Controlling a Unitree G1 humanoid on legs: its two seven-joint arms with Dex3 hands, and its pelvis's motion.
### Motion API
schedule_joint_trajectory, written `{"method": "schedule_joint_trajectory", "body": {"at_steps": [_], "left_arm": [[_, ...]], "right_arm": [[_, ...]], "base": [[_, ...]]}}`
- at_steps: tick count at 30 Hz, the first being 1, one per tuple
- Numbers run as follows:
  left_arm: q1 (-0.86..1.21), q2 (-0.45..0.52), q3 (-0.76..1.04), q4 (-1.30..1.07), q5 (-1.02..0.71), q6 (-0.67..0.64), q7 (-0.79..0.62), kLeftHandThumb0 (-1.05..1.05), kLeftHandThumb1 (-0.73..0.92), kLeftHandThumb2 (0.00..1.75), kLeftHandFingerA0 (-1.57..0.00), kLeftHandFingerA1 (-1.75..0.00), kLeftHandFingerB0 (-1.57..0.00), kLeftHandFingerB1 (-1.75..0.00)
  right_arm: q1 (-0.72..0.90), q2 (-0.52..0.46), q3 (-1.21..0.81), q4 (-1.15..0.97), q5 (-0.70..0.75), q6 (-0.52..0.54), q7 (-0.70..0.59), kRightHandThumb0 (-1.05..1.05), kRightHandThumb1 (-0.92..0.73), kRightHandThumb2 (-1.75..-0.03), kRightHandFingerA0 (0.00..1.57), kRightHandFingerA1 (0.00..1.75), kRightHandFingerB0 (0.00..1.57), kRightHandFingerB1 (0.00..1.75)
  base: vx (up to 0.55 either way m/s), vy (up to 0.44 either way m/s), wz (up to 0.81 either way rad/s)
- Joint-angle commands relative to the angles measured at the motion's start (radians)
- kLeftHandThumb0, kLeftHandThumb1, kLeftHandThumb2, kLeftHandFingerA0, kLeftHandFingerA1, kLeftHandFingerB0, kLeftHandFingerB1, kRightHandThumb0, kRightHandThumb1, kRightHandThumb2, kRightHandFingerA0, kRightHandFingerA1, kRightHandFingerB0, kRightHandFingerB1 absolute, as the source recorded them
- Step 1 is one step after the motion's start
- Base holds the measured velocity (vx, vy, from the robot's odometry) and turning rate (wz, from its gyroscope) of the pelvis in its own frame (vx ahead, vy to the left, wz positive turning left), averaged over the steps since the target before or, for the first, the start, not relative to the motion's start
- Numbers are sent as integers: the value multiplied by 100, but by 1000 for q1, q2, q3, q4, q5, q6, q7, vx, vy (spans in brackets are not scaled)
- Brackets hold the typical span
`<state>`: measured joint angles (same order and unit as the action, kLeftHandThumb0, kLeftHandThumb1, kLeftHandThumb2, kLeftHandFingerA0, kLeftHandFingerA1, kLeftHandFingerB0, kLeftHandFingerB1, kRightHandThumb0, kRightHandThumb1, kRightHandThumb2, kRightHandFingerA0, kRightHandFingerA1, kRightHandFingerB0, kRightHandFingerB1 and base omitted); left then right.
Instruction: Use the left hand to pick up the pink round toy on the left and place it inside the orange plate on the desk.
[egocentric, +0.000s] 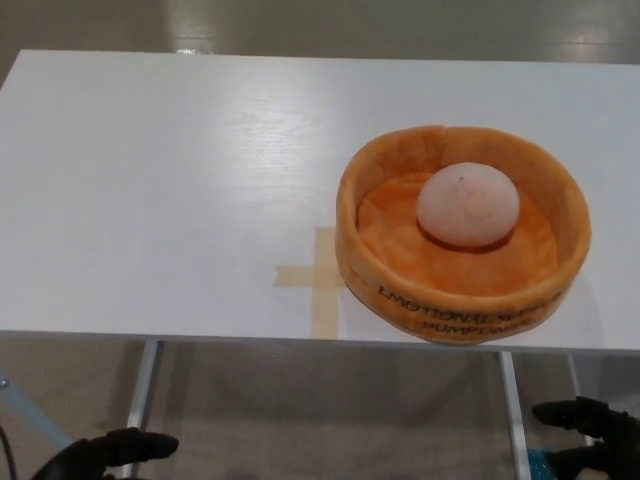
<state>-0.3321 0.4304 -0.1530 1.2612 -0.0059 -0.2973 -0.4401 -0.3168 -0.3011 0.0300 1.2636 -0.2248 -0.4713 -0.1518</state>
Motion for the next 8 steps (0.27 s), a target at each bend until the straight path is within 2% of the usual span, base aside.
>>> {"method": "schedule_joint_trajectory", "body": {"at_steps": [1,2,3,8], "left_arm": [[-16,-20,-19,58,100,37,152,-13,78,63,-30,-35,-32,-31],[-17,-20,-20,60,106,37,163,-13,78,63,-30,-35,-32,-31],[-17,-20,-21,61,113,34,176,-10,55,100,-16,-51,-19,-50],[-15,-30,21,62,91,18,187,-10,56,100,-13,-50,-17,-49]], "right_arm": [[6,-3,-3,7,3,8,4,-10,-65,-58,68,63,64,50],[6,-3,-2,7,2,7,3,-10,-65,-58,68,63,64,50],[7,-3,-1,8,1,4,2,-10,-65,-58,68,63,64,50],[8,-4,0,5,-1,7,1,-9,-66,-59,68,61,63,50]], "base": [[0,0,0],[0,0,0],[0,0,0],[0,0,0]]}}
